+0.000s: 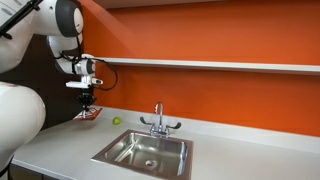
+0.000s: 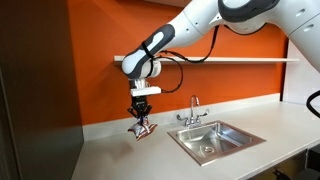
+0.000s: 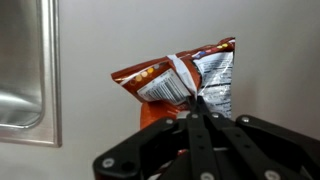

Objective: Put the brown packet into the sink

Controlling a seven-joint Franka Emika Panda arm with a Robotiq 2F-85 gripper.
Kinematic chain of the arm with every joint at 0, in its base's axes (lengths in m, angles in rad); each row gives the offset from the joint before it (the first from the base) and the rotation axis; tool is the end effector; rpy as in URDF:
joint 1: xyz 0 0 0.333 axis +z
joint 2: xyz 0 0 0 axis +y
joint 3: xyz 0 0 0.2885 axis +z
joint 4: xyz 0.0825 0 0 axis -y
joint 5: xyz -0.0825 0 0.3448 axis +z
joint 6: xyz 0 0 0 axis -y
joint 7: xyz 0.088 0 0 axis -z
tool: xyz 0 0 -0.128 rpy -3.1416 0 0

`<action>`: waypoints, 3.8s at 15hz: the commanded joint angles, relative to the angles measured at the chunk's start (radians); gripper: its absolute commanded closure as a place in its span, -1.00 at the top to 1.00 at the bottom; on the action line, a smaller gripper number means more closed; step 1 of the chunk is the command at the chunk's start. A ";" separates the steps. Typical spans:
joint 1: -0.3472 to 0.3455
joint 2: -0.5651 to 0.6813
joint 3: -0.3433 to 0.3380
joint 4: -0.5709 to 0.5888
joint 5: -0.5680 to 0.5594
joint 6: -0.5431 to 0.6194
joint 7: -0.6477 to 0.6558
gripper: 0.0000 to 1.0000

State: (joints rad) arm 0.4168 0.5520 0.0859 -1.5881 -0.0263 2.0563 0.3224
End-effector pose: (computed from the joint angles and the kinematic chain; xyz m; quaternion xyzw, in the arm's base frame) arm 0.5588 0.2984 0.2851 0.9949 0.0911 -0.0420 0.0060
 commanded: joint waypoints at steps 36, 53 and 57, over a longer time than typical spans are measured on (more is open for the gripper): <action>-0.404 -0.418 -0.150 -0.640 0.010 0.207 0.077 -1.00; -0.397 -0.159 -0.189 -0.585 0.016 0.425 0.072 -1.00; -0.393 -0.090 -0.200 -0.546 0.018 0.452 0.075 -1.00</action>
State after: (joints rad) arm 0.0235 0.4109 -0.1067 -2.1793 -0.0198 2.4905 0.3920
